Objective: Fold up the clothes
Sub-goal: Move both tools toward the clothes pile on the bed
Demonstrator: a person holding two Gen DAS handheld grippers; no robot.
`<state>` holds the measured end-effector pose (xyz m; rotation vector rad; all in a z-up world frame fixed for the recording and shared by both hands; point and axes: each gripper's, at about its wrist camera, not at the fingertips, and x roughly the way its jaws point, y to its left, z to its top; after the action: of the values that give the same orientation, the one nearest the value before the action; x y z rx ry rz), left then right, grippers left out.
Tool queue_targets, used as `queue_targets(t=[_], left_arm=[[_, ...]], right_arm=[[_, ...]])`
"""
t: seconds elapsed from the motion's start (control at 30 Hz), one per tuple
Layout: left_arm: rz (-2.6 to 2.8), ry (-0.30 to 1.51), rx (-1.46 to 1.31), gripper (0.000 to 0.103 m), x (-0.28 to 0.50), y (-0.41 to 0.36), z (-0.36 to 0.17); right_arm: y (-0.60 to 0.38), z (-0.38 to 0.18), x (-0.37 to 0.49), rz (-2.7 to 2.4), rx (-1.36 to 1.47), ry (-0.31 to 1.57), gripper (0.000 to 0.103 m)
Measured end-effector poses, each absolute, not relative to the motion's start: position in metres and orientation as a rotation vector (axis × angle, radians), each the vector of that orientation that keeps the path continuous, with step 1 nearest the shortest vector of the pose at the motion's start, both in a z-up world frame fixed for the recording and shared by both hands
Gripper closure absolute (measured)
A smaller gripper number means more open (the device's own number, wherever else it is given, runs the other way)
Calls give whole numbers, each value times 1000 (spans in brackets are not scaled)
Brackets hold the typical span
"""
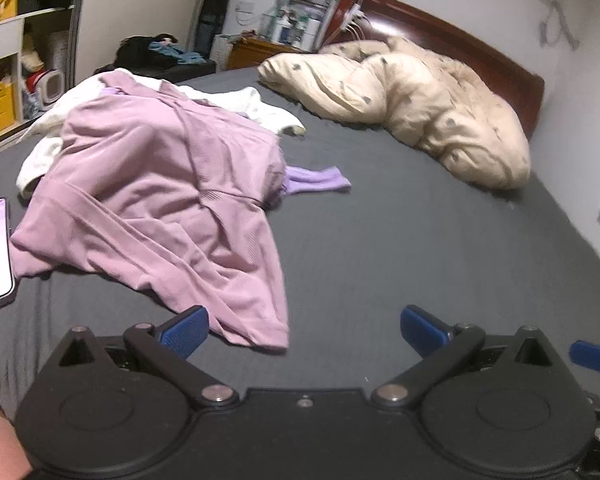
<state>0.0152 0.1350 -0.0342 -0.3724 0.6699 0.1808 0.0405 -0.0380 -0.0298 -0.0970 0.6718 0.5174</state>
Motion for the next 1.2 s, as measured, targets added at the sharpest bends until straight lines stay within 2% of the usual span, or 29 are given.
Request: queue_targets(t=[0.37, 0.67, 0.73, 0.8, 0.87, 1.03, 1.1, 1.13, 1.2], left_arm=[[330, 571, -462, 0, 44, 208, -21], [535, 470, -382, 1, 91, 253, -25], [549, 450, -377, 4, 90, 258, -34], [538, 452, -336, 14, 93, 263, -40], [524, 439, -276, 17, 92, 266, -44], [567, 387, -234, 17, 80, 271, -56], [542, 381, -230, 20, 81, 273, -58], [516, 374, -242, 23, 81, 275, -60], [460, 370, -284, 43, 82, 279, -64]], right_arm=[[22, 1, 85, 634, -260, 616, 0], [67, 27, 117, 667, -316, 550, 0], [70, 21, 120, 680, -307, 569, 0], [72, 13, 123, 692, -290, 590, 0], [73, 3, 123, 696, -250, 612, 0], [68, -9, 119, 674, -100, 687, 0], [68, -15, 121, 662, -38, 726, 0], [69, -17, 121, 660, -22, 739, 0], [69, -16, 121, 656, -9, 751, 0]])
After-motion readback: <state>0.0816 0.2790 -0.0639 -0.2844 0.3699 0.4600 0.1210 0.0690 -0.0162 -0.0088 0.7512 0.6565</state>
